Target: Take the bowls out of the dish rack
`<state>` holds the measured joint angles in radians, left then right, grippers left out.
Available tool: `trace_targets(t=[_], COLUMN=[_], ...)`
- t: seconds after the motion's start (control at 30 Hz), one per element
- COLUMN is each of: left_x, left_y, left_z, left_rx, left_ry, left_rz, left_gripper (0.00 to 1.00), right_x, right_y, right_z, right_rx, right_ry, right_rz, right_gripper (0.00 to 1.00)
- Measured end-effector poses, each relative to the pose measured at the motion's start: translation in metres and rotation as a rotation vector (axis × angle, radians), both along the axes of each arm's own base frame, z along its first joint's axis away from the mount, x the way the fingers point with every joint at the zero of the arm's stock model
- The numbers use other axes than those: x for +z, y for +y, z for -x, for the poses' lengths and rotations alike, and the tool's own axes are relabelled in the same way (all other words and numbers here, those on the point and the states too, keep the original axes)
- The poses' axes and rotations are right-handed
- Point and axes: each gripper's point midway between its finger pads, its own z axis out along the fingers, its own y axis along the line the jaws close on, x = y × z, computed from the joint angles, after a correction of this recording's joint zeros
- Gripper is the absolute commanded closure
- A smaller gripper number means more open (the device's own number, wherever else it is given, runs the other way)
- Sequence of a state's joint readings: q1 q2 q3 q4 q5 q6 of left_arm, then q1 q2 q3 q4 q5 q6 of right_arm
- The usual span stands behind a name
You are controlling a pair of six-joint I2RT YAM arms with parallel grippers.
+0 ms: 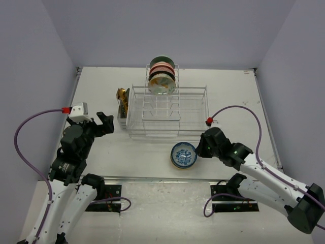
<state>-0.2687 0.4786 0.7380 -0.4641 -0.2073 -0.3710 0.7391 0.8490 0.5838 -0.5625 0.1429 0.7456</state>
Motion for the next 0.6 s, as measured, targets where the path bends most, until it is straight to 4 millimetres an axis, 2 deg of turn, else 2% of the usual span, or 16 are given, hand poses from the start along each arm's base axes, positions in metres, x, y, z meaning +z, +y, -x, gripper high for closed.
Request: trace_targets(t=[0.07,0.13,0.23,0.3,0.43,0.5,0.6], left_x=[-0.001,-0.002,0.008,0.023,0.067,0.089,0.112], left_y=[-0.004,-0.011,-0.028,-0.037,-0.057,-0.08,-0.13], left_z=[-0.001,-0.003,-0.012,-0.023,-0.051,-0.063,-0.069], left_rx=[-0.019,-0.053,-0.126,-0.159,-0.202,-0.231,-0.269], left_ry=[0.009,0.027,0.06,0.073,0.074,0.067,0.071], left_rz=[0.005,0.013,0.025,0.025,-0.003,-0.049,-0.158], left_gripper=[0.0,0.0,0.0,0.0,0.0,0.0,0.0], right_x=[0.0,0.003,0.023,0.043,0.086,0.099,0.109], right_y=[-0.001,-0.004,-0.008,-0.01,-0.016,-0.018,-0.021], right_z=[0.001,0.002,0.003,0.002,-0.001,-0.003,-0.003], right_rx=[0.0,-0.002,-0.011,-0.015,-0.03,-0.036,-0.032], right_ry=[0.003,-0.002,-0.047,-0.096,-0.206,-0.239,-0.26], right_rz=[0.004,0.006,-0.015,-0.049,-0.101,-0.109,-0.102], right_gripper=[0.79,0.79,0.73,0.65,0.61,0.59,0.57])
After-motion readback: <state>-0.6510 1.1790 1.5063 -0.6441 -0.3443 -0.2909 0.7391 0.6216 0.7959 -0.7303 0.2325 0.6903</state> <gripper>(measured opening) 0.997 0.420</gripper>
